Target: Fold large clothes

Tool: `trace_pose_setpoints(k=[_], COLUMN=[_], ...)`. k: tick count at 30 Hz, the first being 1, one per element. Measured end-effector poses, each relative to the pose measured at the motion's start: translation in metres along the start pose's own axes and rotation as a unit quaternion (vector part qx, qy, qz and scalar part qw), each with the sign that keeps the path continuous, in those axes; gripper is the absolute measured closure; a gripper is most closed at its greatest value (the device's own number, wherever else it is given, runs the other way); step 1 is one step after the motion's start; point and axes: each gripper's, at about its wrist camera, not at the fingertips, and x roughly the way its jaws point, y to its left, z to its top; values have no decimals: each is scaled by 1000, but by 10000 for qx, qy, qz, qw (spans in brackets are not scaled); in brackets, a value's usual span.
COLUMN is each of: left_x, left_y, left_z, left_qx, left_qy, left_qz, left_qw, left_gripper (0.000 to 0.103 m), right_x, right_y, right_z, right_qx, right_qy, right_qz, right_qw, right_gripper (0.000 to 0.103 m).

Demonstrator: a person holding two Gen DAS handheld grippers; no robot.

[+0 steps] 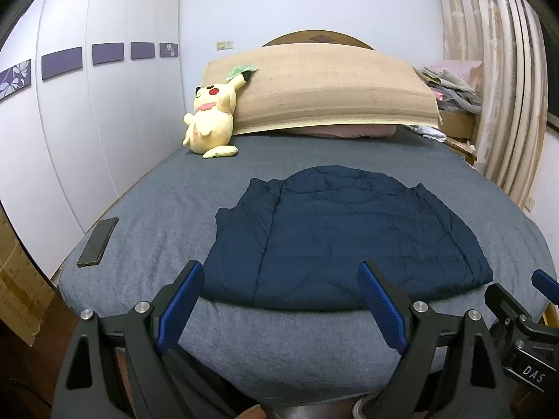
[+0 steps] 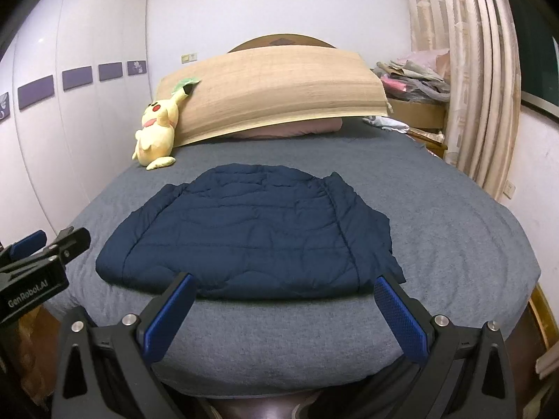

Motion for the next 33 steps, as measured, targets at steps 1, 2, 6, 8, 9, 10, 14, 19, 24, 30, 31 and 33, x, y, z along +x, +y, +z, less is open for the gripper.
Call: trace_pose_setpoints(k=[1,2,6,8,9,10,14,19,24,30,31,33], left_x=[0,0,0,0,-1,-1,-1,-2,0,-3,-4,-5], left_y=[0,0,-1,-3,-3,-3,-3,-4,-4,-8,-9,-10], left_z=[0,0,-1,-1,-1,-2,-2,-2,-3,-4,-4,-4], left_qx=[-1,-4,19,21,22,21,20,36,10,58,68,80], left_qy=[-4,-11,-6,-9,-24,-32,-29,-21,48,-36,-56,-65], left_qz=[5,8,35,32,36,41,32,2,-73,1,16,8], left_qw=[10000,10000,10000,10000,10000,10000,10000,10000,10000,10000,10000,9999], left_gripper=[13,13,13,13,13,13,13,13,13,13,12,12], right_x=[1,1,1,1,1,1,0,0,0,0,0,0], right_y=[0,0,0,0,1,1,2,3,3,3,3,3], right_z=[0,0,0,0,0,1,0,0,0,0,0,0], right_qx=[1,5,24,37,47,51,49,47,48,56,57,59], right_qy=[8,9,2,9,9,4,-13,-8,-7,6,7,4], right_qz=[5,3,1,-4,0,2,4,5,-2,-21,-22,-21], right_qw=[10000,10000,10000,10000,10000,10000,10000,10000,10000,10000,10000,10000], right_gripper=[0,0,0,0,0,0,0,0,0,0,0,0])
